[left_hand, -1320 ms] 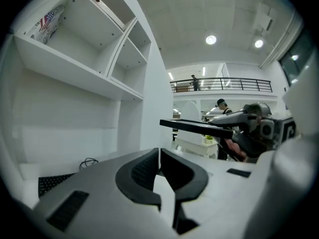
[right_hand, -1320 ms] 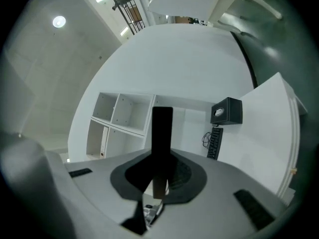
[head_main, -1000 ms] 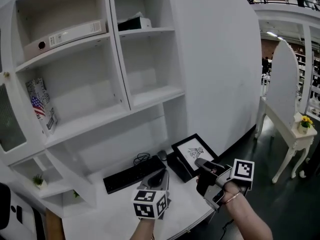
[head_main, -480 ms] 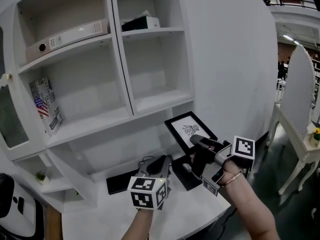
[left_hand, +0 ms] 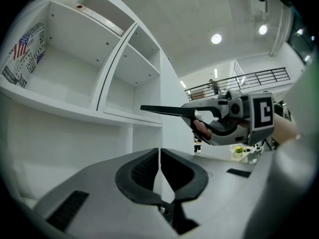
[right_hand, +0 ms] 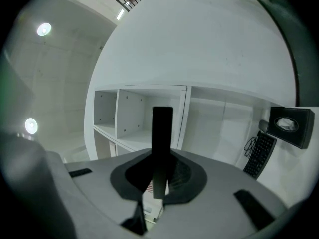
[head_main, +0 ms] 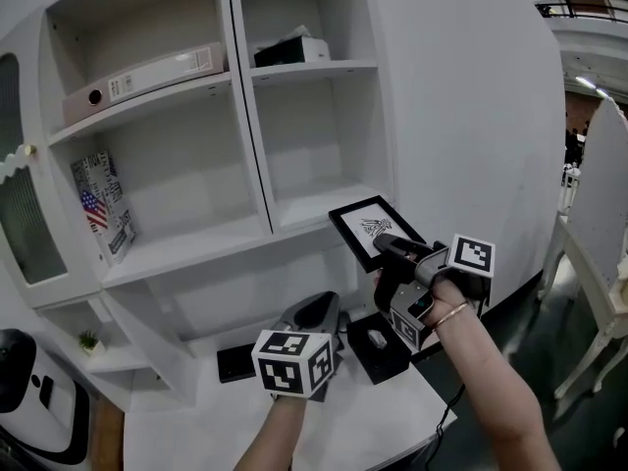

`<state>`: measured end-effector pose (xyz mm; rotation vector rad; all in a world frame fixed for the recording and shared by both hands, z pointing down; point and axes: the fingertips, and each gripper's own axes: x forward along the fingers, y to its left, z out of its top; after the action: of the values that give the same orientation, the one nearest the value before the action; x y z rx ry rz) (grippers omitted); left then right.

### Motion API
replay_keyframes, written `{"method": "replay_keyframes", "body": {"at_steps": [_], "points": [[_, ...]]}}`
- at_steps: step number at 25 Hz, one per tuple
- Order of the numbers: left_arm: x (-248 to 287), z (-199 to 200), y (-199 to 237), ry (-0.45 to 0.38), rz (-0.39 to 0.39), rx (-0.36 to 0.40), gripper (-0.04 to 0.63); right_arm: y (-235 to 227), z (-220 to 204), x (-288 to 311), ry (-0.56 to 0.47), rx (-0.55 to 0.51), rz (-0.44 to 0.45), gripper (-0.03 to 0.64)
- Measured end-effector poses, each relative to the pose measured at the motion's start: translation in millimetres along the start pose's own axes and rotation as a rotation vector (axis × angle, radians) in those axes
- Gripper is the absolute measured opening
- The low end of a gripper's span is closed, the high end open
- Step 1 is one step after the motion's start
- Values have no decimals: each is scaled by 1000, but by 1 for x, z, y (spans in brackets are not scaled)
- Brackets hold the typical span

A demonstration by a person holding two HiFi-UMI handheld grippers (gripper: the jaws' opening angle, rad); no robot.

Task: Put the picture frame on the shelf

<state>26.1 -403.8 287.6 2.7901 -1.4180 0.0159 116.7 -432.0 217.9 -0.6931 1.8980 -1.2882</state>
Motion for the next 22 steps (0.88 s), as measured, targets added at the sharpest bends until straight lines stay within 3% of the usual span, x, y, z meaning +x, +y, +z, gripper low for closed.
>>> {"method": "replay_keyframes", "body": {"at_steps": [22], "points": [[15, 17, 32, -18, 68, -18, 20, -9, 42, 84, -7, -33, -112, 37]]}}
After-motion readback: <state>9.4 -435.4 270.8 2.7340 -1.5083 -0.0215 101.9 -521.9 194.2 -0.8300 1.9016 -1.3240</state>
